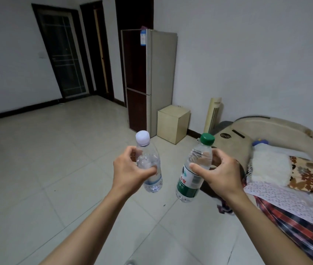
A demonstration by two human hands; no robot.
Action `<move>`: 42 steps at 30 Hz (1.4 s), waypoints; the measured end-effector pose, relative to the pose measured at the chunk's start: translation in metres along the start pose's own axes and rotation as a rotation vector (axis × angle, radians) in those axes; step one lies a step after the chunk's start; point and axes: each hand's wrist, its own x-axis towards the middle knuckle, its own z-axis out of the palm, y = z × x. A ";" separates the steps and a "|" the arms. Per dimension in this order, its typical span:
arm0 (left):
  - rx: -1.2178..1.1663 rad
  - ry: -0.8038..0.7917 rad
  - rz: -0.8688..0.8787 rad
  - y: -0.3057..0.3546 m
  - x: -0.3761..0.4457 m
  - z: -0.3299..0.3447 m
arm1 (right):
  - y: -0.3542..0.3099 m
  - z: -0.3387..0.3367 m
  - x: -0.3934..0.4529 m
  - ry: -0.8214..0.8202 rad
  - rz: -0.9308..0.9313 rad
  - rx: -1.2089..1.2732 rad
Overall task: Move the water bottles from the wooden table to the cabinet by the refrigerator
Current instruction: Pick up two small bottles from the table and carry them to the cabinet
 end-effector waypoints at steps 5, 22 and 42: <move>0.000 -0.055 -0.002 -0.036 0.062 0.028 | 0.028 0.033 0.055 -0.037 0.027 -0.055; -0.046 -0.109 0.039 -0.131 0.345 0.087 | 0.092 0.147 0.312 0.054 0.067 -0.105; 0.007 -0.202 0.024 -0.177 0.613 0.300 | 0.277 0.166 0.604 0.058 0.184 -0.024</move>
